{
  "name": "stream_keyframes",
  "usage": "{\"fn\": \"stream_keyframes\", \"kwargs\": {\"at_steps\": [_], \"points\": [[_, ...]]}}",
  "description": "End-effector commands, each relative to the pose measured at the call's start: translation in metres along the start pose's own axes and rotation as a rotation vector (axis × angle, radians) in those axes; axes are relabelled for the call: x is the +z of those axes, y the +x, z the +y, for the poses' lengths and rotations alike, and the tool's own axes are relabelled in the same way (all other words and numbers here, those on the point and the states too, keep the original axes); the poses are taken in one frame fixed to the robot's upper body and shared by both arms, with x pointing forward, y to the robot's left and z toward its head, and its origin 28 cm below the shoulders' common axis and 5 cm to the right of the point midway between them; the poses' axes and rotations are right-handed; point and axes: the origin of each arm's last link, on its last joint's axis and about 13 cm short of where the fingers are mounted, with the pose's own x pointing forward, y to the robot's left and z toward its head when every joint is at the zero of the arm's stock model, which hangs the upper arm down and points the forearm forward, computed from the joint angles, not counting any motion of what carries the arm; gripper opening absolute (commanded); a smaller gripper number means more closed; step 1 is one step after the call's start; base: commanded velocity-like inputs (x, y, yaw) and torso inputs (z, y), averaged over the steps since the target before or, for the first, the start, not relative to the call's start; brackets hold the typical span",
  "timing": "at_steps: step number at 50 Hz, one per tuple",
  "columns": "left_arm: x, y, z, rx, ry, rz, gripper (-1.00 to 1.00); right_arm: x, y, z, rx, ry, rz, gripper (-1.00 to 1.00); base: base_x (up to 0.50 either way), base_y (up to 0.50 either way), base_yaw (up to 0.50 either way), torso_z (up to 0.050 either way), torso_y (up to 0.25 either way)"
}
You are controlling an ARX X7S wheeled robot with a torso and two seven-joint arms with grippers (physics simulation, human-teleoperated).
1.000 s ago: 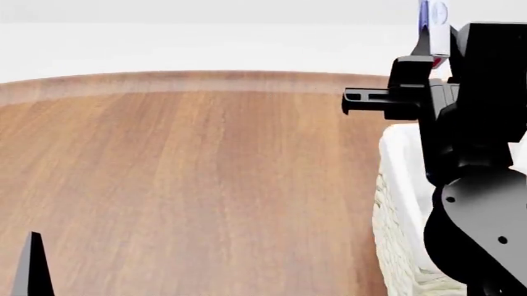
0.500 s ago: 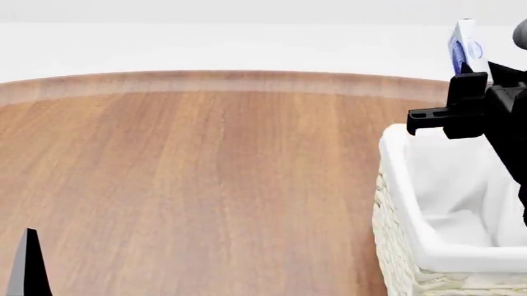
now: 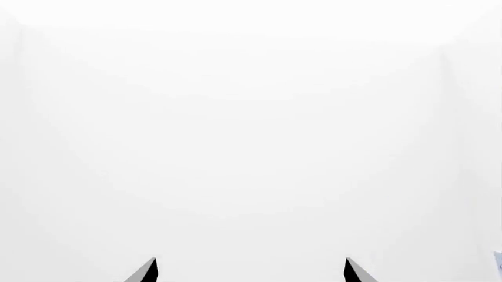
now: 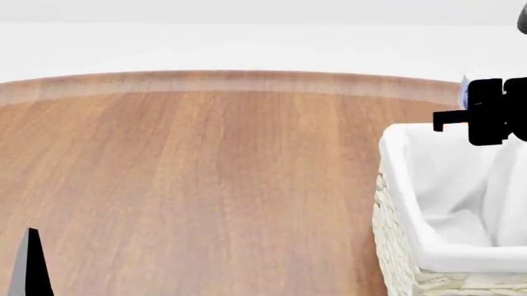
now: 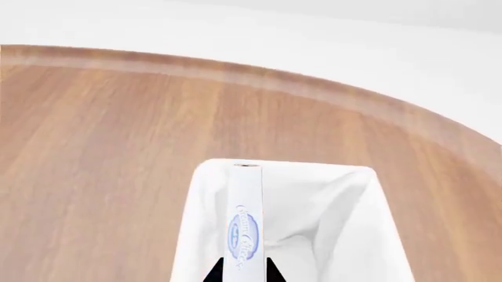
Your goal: Pick up the cream cheese box, and put it in the basket.
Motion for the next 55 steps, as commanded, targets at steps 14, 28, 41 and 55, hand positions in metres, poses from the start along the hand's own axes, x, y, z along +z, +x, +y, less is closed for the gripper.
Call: {"fn": "stream_keyframes", "kwargs": {"at_steps": [14,28,41,55], "points": [[0.000,-0.001,-0.001,-0.005,-0.003,0.002,1.00,0.008,-0.005,0.001,-0.033,-0.031,0.301,-1.00,0.00,0.00,0.00,0.000,0.000],[0.001,0.000,-0.001,-0.005,0.000,0.004,1.00,-0.003,0.003,-0.004,-0.017,0.010,0.315,-1.00,0.00,0.00,0.00,0.000,0.001],[-0.003,-0.001,-0.002,-0.011,0.004,0.008,1.00,-0.003,0.010,-0.007,0.001,0.013,0.299,-1.00,0.00,0.00,0.00,0.000,0.000],[-0.004,-0.002,-0.003,-0.017,0.008,0.008,1.00,-0.027,0.041,-0.003,0.040,0.031,0.337,-1.00,0.00,0.00,0.00,0.000,0.001]]}}
